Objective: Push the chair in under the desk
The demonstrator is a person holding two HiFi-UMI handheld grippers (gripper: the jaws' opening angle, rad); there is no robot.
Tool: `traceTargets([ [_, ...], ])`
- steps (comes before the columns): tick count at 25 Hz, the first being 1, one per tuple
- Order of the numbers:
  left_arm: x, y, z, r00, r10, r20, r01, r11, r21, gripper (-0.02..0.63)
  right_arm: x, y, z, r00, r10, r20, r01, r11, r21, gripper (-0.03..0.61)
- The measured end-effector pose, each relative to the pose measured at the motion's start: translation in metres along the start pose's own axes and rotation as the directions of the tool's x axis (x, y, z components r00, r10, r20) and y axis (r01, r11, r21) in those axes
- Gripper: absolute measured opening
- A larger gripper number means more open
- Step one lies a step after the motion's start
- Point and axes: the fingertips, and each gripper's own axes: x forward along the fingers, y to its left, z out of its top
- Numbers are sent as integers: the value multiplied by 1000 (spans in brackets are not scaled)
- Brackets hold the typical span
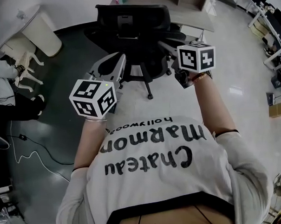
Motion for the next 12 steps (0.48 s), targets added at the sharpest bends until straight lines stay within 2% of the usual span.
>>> traceTargets([
  [3, -5, -2, -1, 999, 42, 9, -41, 999, -13, 23, -15, 17, 7, 997, 29, 69, -30, 999, 17, 25],
  [7, -14, -3, -3, 996, 91, 11, -91, 996, -18, 23, -32, 37, 12, 987, 83, 135, -91, 994, 53, 14],
  [12, -22, -11, -3, 994, 105, 31, -104, 994, -35, 23, -50, 52, 18, 975, 84, 206, -81, 996, -20, 8],
])
